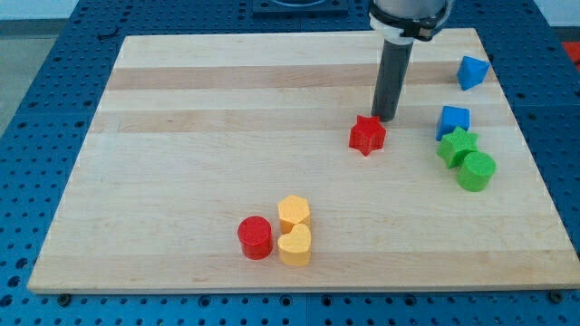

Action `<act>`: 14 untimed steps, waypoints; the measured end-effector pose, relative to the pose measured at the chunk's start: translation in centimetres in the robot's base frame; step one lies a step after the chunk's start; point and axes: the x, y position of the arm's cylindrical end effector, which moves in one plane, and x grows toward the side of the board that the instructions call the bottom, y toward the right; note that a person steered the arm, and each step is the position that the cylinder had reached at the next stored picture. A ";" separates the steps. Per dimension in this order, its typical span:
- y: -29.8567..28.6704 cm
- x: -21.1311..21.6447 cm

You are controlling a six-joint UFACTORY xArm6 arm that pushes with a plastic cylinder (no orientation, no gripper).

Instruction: Move red star to center

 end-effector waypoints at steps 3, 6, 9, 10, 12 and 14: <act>0.0 -0.1; 0.9 6.0; -1.2 6.5; 0.0 7.0; -1.4 3.0; -10.9 1.4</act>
